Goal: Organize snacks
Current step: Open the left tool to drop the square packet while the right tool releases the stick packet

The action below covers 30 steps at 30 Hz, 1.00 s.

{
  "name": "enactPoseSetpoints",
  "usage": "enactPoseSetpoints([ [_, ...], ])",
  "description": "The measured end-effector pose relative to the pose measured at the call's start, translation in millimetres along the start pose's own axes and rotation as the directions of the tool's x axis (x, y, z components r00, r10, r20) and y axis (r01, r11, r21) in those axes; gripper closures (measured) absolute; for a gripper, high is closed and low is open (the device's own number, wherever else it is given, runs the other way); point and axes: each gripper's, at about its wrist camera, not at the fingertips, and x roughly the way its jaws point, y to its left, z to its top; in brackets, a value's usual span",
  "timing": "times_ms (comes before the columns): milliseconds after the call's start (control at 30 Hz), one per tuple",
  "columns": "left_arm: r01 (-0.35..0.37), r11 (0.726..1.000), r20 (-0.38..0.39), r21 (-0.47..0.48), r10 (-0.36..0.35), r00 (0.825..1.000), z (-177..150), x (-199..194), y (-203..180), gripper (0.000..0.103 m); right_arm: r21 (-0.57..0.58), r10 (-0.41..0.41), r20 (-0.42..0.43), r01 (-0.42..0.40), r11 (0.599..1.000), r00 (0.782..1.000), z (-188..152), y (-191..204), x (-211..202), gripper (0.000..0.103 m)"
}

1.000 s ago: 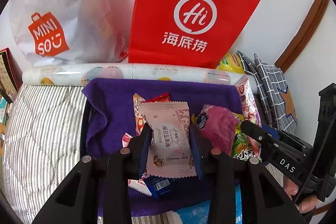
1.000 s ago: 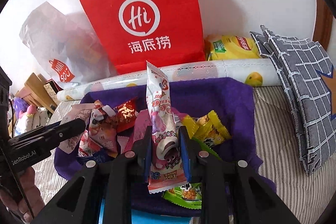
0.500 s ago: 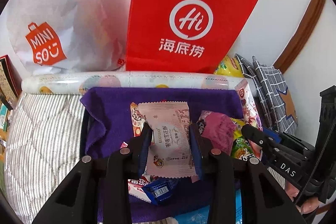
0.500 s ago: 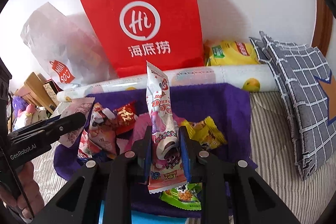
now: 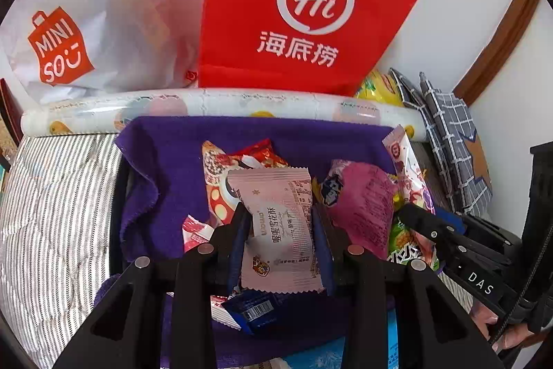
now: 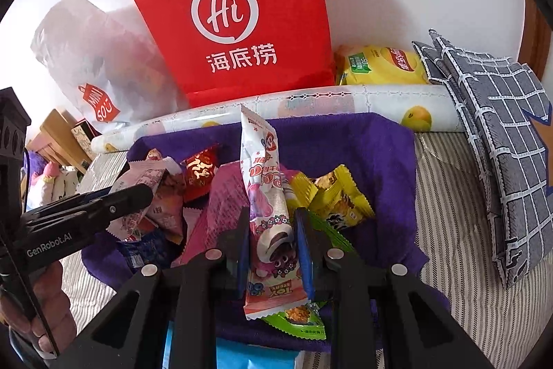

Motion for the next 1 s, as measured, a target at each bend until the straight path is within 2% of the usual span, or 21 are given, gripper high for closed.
enactPoseSetpoints([
  [667,-0.022,1.0,-0.03,0.009,0.022,0.999,-6,14,-2,0.066,-0.052,-0.035,0.014,0.035,0.998,0.999,-4,3,1,0.077],
  [700,-0.021,1.0,-0.032,0.009,0.021,0.999,-6,14,-3,0.065,-0.05,-0.031,0.026,0.032,0.998,0.999,-4,2,0,0.076],
  [767,-0.019,1.0,-0.033,0.008,0.019,0.999,-6,15,-2,0.063,-0.048,-0.022,0.046,0.024,0.999,0.999,-4,0,-4,0.065],
  [833,-0.018,1.0,-0.035,0.014,0.019,0.999,-6,15,-3,0.06,-0.047,-0.016,0.077,0.019,0.999,0.997,-4,-1,-10,0.059],
  [1000,-0.033,0.999,-0.034,0.038,0.035,0.999,-7,16,-8,0.055,-0.033,-0.014,0.088,0.017,0.999,0.996,-3,-3,-12,0.058],
])
